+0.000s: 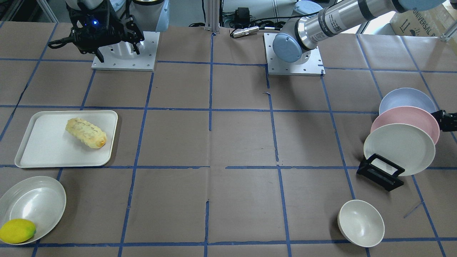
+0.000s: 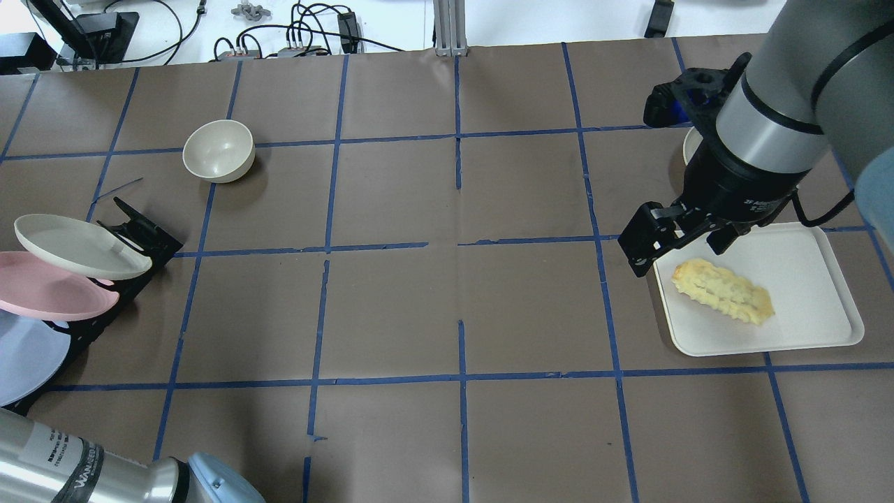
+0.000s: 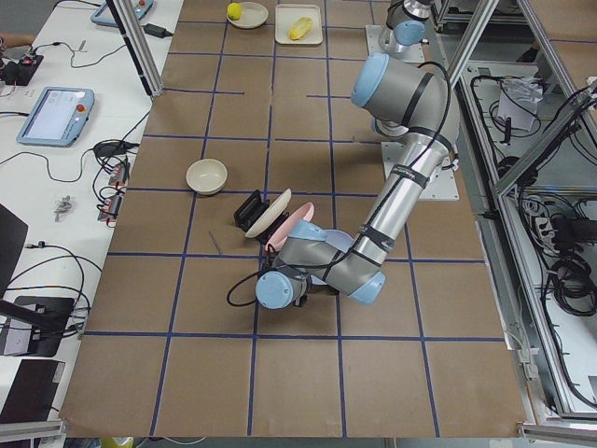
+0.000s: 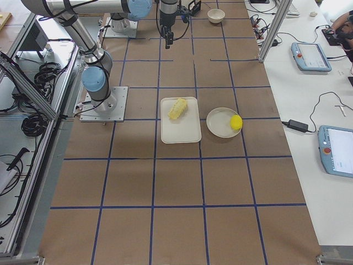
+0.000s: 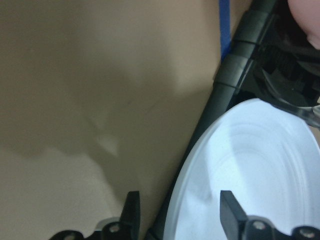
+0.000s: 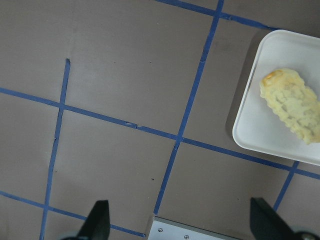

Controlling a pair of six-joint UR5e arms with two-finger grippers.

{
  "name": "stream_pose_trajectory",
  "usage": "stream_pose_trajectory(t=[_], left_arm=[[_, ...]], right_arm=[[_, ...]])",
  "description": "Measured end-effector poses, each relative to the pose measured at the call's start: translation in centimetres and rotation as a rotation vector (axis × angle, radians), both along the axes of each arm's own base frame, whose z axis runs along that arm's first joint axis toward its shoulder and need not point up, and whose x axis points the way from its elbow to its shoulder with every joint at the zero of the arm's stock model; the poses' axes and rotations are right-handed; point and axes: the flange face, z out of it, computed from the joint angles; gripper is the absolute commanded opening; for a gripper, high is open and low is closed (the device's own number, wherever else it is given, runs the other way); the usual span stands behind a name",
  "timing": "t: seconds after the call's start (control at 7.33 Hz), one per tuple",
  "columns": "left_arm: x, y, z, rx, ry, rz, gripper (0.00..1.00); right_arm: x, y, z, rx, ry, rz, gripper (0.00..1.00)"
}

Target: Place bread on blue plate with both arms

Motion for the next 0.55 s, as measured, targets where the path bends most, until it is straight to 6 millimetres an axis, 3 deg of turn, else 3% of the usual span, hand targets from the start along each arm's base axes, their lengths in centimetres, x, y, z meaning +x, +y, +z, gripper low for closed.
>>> stream_pose_trajectory(t=[0.14,0.55], left_arm=[[-0.01,0.03,0.01,0.001,0.002,0.0,0.33],[-0.14,0.04,0.37,0.004,0.003,0.003,0.2]], right_arm=[[0.04,0.0,0.0,0.0,-0.004,0.0,1.0],[0.08,0.0,0.0,0.0,-0.008,-0.001,1.0]])
